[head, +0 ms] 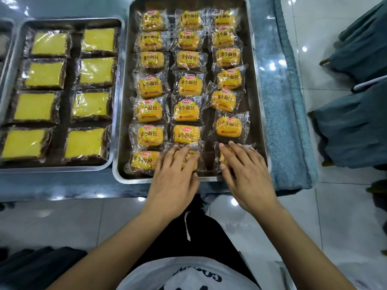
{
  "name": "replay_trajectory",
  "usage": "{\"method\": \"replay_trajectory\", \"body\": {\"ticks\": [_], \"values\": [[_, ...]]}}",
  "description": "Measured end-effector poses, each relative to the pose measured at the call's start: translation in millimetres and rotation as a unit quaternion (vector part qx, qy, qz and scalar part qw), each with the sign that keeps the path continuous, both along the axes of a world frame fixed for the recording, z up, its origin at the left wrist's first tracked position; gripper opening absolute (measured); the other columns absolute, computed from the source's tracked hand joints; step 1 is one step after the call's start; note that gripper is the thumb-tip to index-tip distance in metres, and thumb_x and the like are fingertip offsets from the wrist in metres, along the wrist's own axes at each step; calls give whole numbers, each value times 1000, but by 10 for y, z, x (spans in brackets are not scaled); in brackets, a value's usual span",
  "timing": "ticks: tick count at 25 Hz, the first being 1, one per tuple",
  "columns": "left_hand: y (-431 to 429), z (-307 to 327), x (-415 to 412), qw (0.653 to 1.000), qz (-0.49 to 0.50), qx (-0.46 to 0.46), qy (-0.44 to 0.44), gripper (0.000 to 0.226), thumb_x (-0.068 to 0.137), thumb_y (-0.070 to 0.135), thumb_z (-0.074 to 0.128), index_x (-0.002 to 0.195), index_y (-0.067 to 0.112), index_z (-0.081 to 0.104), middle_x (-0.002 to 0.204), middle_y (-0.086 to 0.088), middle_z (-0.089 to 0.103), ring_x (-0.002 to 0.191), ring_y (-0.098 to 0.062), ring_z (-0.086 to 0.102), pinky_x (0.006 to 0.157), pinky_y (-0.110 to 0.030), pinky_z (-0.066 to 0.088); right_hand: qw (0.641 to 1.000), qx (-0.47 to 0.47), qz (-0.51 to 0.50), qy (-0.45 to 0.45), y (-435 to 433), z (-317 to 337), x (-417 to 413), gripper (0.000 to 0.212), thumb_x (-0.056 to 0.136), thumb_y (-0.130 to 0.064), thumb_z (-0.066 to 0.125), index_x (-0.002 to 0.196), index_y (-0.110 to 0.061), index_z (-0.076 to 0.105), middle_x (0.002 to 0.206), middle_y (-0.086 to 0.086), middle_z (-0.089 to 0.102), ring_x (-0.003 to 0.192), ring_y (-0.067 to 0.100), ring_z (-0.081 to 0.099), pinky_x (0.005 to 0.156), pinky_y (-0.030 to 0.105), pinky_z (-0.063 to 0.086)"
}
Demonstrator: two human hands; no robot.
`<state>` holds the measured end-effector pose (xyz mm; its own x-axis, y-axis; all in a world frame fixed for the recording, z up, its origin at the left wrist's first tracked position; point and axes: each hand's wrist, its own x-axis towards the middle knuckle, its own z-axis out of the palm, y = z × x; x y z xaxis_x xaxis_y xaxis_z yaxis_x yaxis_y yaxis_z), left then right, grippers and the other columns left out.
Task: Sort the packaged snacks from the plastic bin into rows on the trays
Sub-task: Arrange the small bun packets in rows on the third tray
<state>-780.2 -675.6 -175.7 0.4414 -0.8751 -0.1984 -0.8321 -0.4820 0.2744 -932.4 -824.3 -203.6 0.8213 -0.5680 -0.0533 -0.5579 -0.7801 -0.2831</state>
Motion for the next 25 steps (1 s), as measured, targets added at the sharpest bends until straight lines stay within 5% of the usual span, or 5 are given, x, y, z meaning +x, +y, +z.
{"method": "replay_trajectory", "body": {"ticks": [4,7,16,22,25], "values": [[150,-47,143,994,-16,76,72,61,100,55,31,156,33,20,163,3,17,153,-23,-1,123,-50,14,999,18,13,34,6,-124,-45,54,104,-50,30,152,-28,42,157,1,41,146,23,32,121,44,24],[122,-46,155,993,-44,78,78,67,97,62,32,157,34,17,164,4,14,152,-23,-2,122,-51,19,999,29,31,32,-44,-119,-144,54,105,-52,29,154,-31,38,159,-3,38,147,20,30,121,43,24],[99,-189,-53,994,-45,94,19,83,92,71,21,160,26,8,167,-6,9,154,-32,-1,121,-58,2,998,2,59,5,38,-39,-37,54,106,-46,33,155,-25,36,161,1,33,152,19,24,122,49,20],[217,-175,89,998,-44,21,47,66,99,49,34,159,26,18,168,3,8,155,-20,-2,123,-52,7,992,8,129,-9,261,-21,247,51,107,-43,31,153,-23,41,154,-2,45,145,17,36,123,49,18],[459,-123,228,999,41,-11,9,57,98,34,43,153,24,33,164,-1,25,152,-23,16,123,-50,16,990,16,132,-38,248,15,360,48,107,-40,33,150,-21,46,153,0,46,141,20,40,122,47,23]]}}
